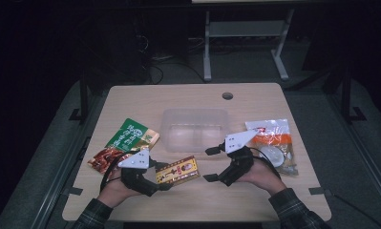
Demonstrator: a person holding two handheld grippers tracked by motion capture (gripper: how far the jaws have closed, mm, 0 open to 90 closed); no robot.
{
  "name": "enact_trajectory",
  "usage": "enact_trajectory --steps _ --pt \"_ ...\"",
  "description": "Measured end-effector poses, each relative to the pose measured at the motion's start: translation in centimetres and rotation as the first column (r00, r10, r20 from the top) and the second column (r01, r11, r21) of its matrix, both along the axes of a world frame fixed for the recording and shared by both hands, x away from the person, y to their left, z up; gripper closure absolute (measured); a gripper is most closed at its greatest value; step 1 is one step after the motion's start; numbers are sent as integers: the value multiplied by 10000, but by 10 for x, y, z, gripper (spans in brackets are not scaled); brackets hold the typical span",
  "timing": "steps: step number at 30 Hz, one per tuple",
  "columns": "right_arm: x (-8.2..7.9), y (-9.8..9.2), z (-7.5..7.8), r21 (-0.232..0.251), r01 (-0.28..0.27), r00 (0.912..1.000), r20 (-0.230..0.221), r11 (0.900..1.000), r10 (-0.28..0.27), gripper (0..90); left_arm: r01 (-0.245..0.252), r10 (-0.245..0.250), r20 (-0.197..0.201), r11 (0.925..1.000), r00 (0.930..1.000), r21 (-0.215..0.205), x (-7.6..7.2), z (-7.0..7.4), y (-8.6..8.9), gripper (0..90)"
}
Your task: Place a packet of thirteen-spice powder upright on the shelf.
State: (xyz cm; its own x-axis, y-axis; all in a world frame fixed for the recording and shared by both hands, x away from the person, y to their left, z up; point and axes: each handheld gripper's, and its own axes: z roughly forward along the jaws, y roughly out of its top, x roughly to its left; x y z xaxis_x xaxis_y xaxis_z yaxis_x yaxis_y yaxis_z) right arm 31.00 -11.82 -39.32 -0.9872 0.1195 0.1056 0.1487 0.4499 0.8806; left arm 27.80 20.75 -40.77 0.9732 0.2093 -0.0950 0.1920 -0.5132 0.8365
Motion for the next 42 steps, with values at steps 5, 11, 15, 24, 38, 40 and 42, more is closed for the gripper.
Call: enact_trajectory --steps 5,11,15,24,38,40,42 --pt "0 12 -2 -81 -489 9988 -79 9988 489 133 252 -253 145 9997 9996 60 -1 1 -3 317" --pt "-3 19 -7 -238 -849 9961 -257 9961 842 172 623 -624 170 9981 9979 15 -5 2 -9 317" --pt "-5 20 -9 -178 -1045 9941 -301 9944 1040 218 748 -748 193 9972 9970 11 -7 2 -12 317" --pt "-7 19 -9 -109 -1294 9913 -257 9915 1291 288 870 -869 117 9962 9961 -54 -6 0 -14 316" --pt "-16 19 5 208 -846 9955 438 9962 836 291 941 -935 -497 9955 9944 93 -4 -11 -28 316" --pt "-17 21 7 273 -830 9952 541 9962 814 291 991 -980 -489 9948 9940 220 -4 -13 -32 316" --pt "-18 22 9 387 -820 9951 595 9959 796 292 990 -976 -530 9948 9938 245 -5 -14 -34 316"
